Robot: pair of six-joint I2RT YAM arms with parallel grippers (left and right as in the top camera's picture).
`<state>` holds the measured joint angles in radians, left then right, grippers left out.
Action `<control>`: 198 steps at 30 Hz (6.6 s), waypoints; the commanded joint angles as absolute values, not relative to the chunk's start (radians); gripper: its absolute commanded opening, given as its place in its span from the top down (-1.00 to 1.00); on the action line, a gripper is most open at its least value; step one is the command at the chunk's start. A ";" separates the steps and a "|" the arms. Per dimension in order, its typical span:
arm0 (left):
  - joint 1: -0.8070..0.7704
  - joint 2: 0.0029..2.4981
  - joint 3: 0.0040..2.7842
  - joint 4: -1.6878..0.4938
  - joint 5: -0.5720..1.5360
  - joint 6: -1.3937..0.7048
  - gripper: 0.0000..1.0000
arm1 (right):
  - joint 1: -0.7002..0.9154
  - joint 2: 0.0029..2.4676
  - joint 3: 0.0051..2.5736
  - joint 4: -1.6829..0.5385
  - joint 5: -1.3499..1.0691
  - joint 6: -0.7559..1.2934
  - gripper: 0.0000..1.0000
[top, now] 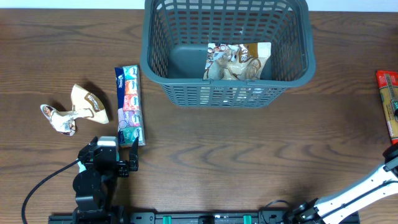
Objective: Pack container
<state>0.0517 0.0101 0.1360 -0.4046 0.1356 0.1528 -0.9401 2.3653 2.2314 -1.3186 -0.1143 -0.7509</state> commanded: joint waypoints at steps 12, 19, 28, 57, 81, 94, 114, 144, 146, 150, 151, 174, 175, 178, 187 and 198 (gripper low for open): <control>0.058 0.003 0.122 -0.421 0.143 0.140 -0.97 | -0.942 2.467 2.229 -1.254 0.030 -0.779 -0.99; 0.058 0.003 0.122 -0.421 0.143 0.140 -0.97 | -0.928 2.528 2.229 -1.244 0.041 -0.760 -0.99; 0.058 0.003 0.122 -0.421 0.143 0.140 -0.97 | -0.910 2.542 2.229 -1.234 -0.146 -0.756 -0.99; 0.058 0.003 0.122 -0.421 0.143 0.140 -0.97 | -0.945 2.627 2.230 -1.242 -0.370 -0.582 0.97; 0.058 0.003 0.122 -0.421 0.143 0.140 -0.97 | -0.516 2.342 2.539 -1.289 -0.503 -0.463 0.98; 0.058 0.003 0.122 -0.421 0.143 0.140 -0.97 | -0.484 1.953 2.671 -1.228 -0.778 -0.340 0.97; 0.058 0.003 0.122 -0.421 0.143 0.140 -0.97 | -0.040 2.042 2.665 -1.227 -0.912 -0.496 0.97; 0.058 0.003 0.122 -0.421 0.143 0.140 -0.97 | 0.119 2.378 2.641 -1.698 -0.539 -0.833 0.98; 0.058 0.003 0.122 -0.421 0.143 0.140 -0.97 | 0.119 2.381 2.636 -1.698 -0.534 -0.850 0.98; 0.058 0.003 0.122 -0.421 0.143 0.140 -0.97 | 0.119 2.391 2.608 -1.695 -0.530 -0.854 0.98; 0.058 0.003 0.122 -0.421 0.143 0.140 -0.97 | 0.119 2.392 2.597 -1.694 -0.530 -0.854 0.97; 0.058 0.003 0.122 -0.421 0.143 0.140 -0.97 | 0.118 2.383 2.720 -1.575 -0.526 -0.641 -0.98; 0.058 0.003 0.122 -0.421 0.143 0.140 -0.97 | 0.116 2.381 2.772 -1.560 -0.526 -0.621 -0.99; 0.058 0.003 0.122 -0.421 0.143 0.140 -0.97 | 0.105 2.376 2.927 -1.522 -0.514 -0.559 -0.99; 0.058 0.003 0.122 -0.421 0.143 0.140 -0.97 | -0.013 2.222 3.135 -1.451 -0.063 -0.259 -0.98; 0.058 0.003 0.122 -0.421 0.143 0.140 -0.97 | -0.294 2.075 3.134 -1.604 0.430 0.108 -0.98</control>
